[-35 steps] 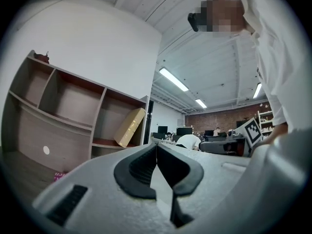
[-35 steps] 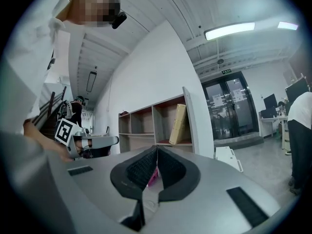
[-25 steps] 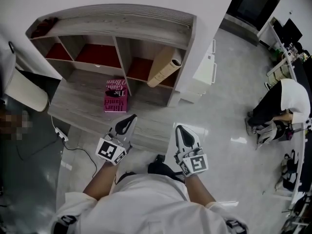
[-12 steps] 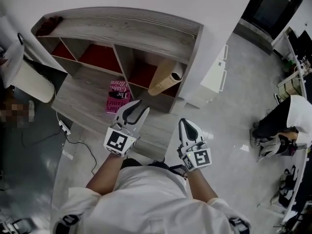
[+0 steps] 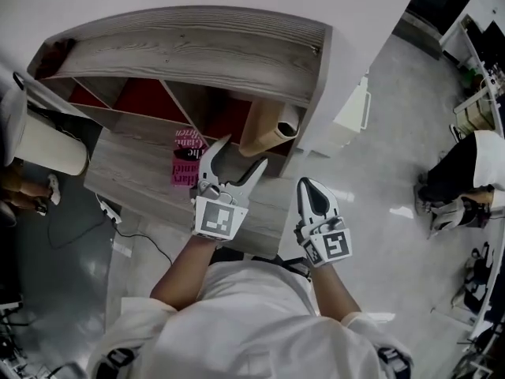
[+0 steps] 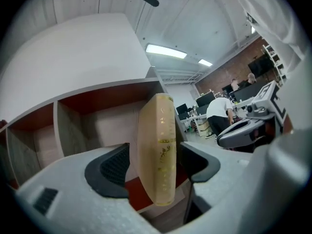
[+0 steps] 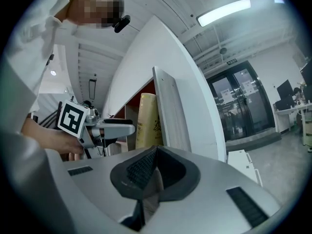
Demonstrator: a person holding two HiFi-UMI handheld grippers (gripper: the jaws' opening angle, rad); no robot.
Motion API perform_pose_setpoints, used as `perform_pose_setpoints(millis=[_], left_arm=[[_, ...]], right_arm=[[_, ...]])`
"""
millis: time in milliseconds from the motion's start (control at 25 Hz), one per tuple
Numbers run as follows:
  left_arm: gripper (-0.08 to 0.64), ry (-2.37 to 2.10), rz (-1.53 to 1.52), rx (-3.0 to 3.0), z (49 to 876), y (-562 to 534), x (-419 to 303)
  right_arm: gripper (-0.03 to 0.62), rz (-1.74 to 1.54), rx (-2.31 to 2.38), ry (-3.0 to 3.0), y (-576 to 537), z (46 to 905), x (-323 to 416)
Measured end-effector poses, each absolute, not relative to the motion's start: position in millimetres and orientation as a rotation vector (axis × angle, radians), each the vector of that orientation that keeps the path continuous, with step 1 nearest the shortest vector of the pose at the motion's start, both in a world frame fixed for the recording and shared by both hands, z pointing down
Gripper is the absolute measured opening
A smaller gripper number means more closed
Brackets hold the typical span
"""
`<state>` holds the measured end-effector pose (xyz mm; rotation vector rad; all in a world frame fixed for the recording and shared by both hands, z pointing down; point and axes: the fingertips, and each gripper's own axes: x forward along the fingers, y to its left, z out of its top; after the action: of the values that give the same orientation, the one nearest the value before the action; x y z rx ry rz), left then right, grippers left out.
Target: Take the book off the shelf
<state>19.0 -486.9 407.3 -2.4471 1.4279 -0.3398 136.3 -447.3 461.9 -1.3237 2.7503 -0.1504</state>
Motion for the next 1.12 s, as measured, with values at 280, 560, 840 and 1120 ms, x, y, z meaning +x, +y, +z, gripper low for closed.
perform_pose_setpoints(millis=[280,560,840,1120], left_arm=[[0.33,1.375,-0.413,-2.475,429,-513,46],[0.327,1.415,-0.504,-2.391,436,-531,55],[0.266,1.466,-0.513,-2.323,434,-538,53],[0.244,1.472,-0.463,-2.36,432,-530,50]], right_arm=[[0.015,-0.178,-1.375,2.722,-459,471,143],[0.015,-0.22,-1.394,2.716,-459,481,149],[0.015,-0.247,-1.393,2.721,-459,489,155],[0.015,-0.249,-1.359,2.746,-453,492,150]])
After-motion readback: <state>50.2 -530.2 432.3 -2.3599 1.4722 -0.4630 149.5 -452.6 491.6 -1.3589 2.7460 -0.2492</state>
